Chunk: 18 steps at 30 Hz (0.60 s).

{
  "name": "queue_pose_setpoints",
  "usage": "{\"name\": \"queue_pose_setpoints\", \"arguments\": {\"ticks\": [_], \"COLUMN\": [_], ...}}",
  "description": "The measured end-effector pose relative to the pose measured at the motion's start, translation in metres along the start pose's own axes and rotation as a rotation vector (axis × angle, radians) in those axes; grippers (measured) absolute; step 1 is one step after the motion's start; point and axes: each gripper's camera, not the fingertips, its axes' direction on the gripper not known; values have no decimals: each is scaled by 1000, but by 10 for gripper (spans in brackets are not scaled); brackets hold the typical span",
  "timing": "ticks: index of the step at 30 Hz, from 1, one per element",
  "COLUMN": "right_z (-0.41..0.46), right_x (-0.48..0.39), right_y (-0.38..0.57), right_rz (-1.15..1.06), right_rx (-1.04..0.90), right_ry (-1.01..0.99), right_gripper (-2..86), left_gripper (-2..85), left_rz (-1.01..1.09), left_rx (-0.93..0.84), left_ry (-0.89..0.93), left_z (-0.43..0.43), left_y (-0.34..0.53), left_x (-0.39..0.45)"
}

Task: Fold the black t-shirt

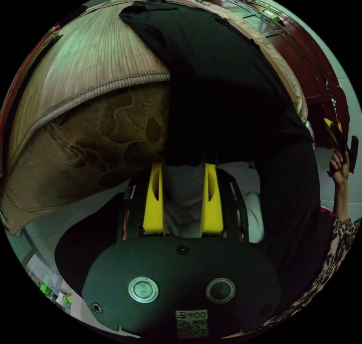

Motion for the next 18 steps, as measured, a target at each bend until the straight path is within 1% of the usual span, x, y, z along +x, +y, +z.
{"name": "queue_pose_setpoints", "arguments": {"ticks": [4,7,10,12,13,15,16,18], "right_z": [-20,-31,-39,-43,-43,-44,-46,-48], "right_x": [18,29,37,42,46,54,63,79], "right_y": [18,28,34,37,39,43,46,52], "right_rz": [25,42,52,52,51,64,94,163], "right_rx": [-9,-19,-42,-68,-99,-139,-156,-170], "right_ry": [24,30,38,44,42,20,-21,-109], "right_gripper": [-4,1,23,50,69,94,107,120], "left_gripper": [141,139,132,109,74,49,45,39], "left_rz": [-36,-67,-77,-76,-77,-87,-86,-78], "left_rx": [-29,-42,-16,-1,20,15,8,10], "left_ry": [3,49,95,87,77,91,104,181], "left_z": [10,17,19,18,13,6,2,-14], "left_y": [11,22,33,42,49,60,64,84], "left_x": [-6,-13,-14,-15,-16,-20,-22,-30]}}
